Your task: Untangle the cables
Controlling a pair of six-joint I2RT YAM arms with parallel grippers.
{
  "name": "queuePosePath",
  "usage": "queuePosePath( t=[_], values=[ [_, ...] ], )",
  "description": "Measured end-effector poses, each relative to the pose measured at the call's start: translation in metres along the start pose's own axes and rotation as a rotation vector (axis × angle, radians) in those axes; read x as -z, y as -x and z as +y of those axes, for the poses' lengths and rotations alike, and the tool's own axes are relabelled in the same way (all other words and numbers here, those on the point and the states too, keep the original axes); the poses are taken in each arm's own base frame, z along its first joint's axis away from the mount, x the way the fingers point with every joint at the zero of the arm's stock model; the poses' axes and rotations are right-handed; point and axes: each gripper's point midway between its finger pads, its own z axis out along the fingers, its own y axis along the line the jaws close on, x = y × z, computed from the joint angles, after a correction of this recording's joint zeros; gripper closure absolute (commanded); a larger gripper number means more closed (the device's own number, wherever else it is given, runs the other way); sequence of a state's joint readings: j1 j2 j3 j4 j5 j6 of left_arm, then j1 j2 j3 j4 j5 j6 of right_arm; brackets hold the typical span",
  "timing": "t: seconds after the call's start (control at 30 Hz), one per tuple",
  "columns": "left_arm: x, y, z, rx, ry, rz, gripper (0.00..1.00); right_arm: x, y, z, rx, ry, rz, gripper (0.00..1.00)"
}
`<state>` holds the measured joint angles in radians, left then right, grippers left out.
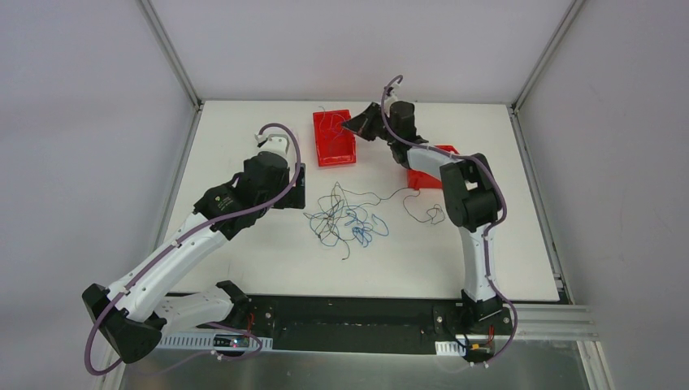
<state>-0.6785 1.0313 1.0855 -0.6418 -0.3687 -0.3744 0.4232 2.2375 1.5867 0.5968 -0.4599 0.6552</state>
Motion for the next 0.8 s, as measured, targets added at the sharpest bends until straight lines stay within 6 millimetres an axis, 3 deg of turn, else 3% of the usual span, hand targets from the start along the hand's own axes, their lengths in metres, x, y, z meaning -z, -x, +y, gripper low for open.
queuePosePath(
  t=[0.33, 0.67, 0.8],
  values=[
    [0.001, -0.002, 0.001, 0.002, -0.002, 0.0, 0.15, 0.037, -0.006, 0.038, 0.018, 0.023, -0.049, 1.0],
    [0.004, -0.003, 0.001, 0.006, -0.011, -0.004, 0.14, 0.039, -0.02, 0.033, 0.002, -0.014, -0.048, 1.0],
    [0.005, -0.003, 0.002, 0.008, -0.013, -0.008, 0.14, 0.043, -0.032, 0.011, -0.025, -0.078, -0.053, 1.0]
  ],
)
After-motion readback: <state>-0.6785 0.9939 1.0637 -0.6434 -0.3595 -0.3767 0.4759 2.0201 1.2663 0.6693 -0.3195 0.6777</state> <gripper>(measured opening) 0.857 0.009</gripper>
